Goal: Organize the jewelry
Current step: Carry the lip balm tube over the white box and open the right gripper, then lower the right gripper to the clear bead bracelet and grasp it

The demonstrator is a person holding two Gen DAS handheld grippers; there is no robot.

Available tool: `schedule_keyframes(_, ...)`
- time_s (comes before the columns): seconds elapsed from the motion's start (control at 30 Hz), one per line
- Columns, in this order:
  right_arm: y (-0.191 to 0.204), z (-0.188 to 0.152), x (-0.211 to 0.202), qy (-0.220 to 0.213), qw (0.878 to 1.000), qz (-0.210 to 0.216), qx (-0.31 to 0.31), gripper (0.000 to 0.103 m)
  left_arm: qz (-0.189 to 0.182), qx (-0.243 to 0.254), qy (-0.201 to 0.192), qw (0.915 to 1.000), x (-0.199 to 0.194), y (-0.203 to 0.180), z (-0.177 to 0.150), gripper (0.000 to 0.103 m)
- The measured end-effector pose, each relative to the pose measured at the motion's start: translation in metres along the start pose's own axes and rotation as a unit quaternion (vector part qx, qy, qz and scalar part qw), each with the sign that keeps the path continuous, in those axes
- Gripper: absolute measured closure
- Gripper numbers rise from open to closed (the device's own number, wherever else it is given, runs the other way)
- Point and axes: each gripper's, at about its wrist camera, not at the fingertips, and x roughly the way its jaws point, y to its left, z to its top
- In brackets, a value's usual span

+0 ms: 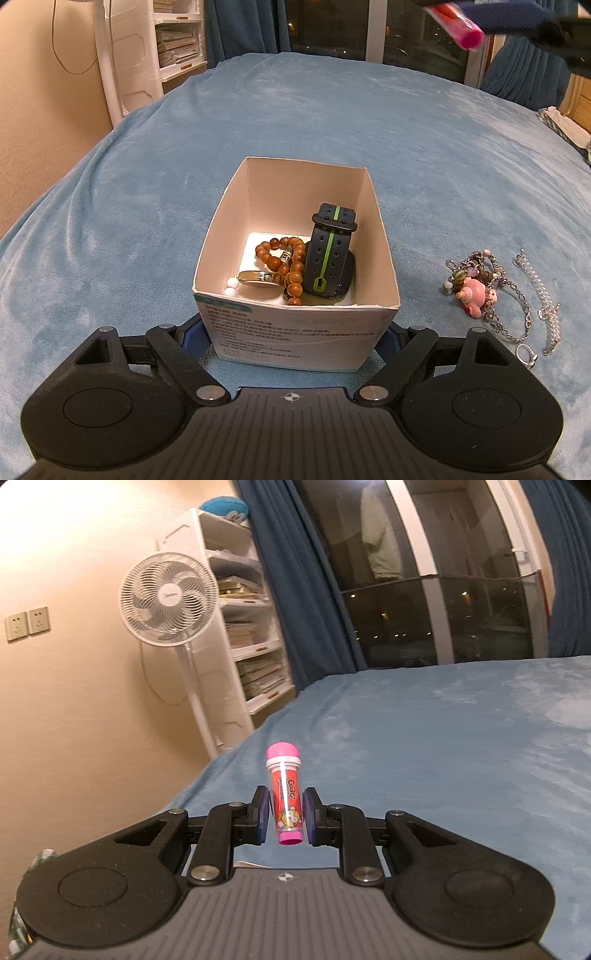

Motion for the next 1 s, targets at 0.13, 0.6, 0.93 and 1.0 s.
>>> schedule_keyframes(0.13,0.009,0.0,0.006,0.01,1.0,0.02,0.001,0.0,-0.001,-0.001,0.001,1.0,0.0,0.0,0.0,0.043)
schedule_keyframes(0.6,0.02,-0.003,0.015,0.031,0.999,0.042,0.002,0.0,-0.001,-0.001,0.001,1.0,0.0,0.0,0.0,0.043)
schedule_keyframes(0.93,0.017,-0.01,0.021,0.066,0.996,0.057,0.012,0.0,-0.001,-0.002,0.001,1.0,0.0,0.0,0.0,0.043)
schedule_keyframes(1.0,0.009,-0.009,0.018,0.061,0.997,0.045,0.026,0.0,-0.002,-0.003,0.002,1.0,0.0,0.0,0.0,0.043)
